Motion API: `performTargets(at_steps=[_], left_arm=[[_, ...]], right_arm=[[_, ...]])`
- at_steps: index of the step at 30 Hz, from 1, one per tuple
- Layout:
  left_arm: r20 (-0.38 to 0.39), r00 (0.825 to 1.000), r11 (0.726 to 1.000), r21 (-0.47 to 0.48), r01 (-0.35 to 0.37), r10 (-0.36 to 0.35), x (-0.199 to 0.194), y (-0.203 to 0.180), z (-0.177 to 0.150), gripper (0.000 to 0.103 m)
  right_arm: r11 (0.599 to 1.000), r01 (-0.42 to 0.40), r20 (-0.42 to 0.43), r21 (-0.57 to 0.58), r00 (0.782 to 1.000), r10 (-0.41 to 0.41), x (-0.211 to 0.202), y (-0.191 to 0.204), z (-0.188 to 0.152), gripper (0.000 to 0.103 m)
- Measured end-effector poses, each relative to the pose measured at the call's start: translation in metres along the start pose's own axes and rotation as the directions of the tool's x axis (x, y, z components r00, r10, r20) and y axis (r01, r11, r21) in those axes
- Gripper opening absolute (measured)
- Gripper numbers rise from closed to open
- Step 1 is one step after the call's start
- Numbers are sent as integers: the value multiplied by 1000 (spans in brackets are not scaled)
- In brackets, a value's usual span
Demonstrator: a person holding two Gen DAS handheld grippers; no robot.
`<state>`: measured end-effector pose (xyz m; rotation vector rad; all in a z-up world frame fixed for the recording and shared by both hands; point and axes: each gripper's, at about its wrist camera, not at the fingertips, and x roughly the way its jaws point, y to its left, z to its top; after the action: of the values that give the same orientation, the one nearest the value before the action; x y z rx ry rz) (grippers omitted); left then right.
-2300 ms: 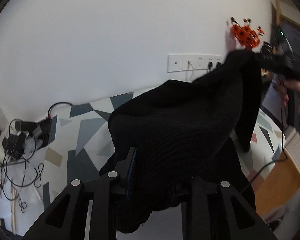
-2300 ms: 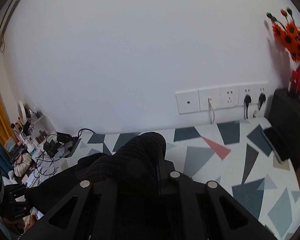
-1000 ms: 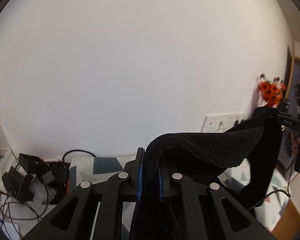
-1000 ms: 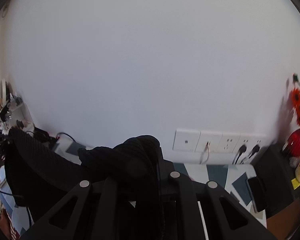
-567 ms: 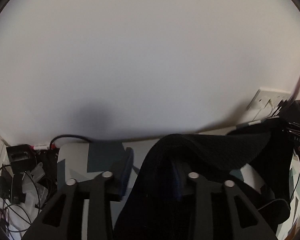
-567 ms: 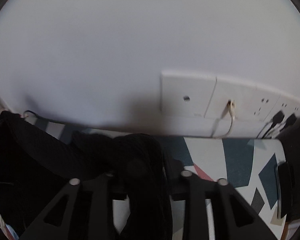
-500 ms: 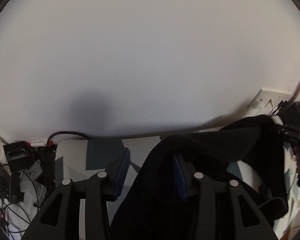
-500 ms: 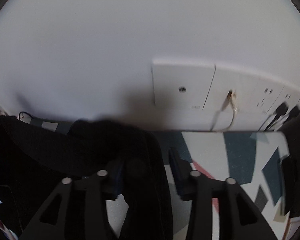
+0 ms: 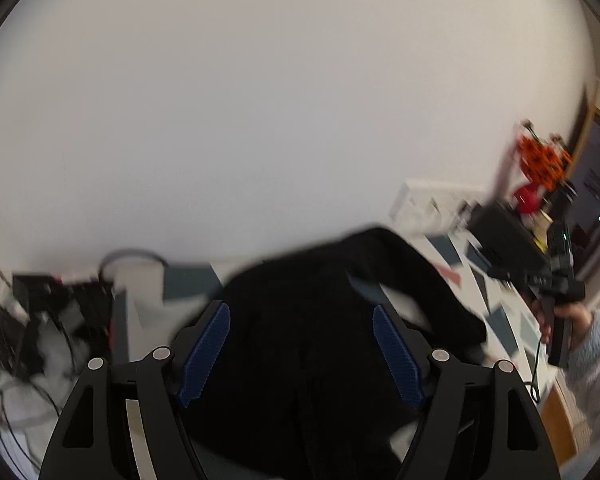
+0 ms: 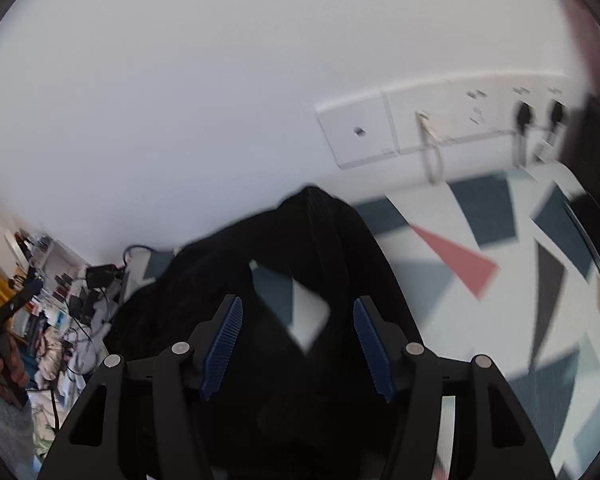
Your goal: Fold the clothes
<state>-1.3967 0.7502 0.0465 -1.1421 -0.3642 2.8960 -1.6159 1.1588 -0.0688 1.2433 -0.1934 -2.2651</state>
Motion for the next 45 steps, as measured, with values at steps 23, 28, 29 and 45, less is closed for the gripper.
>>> performTargets(at_steps=[23,28,29,45], left_arm=[[-335,941,997,30,67,-53,97,-68,-156,50],[-287,958,1000,-9,17,-19,76,-57,-153,26],[-272,962,1000,-28,-9,1,68,-52,-153,26],[-229,914,909,-178,-377,334,-32,-27,-202,24]], right_arm=[[977,193,-213,94,962,-170,-21,33,-248,60],[986,165,-247,8,956,-158,-18,31,-228,9],[984,176,-233,-4,957,-172,-25,25,-221,9],[892,424,-81,155,905,-417,-100,-170,-104,16]])
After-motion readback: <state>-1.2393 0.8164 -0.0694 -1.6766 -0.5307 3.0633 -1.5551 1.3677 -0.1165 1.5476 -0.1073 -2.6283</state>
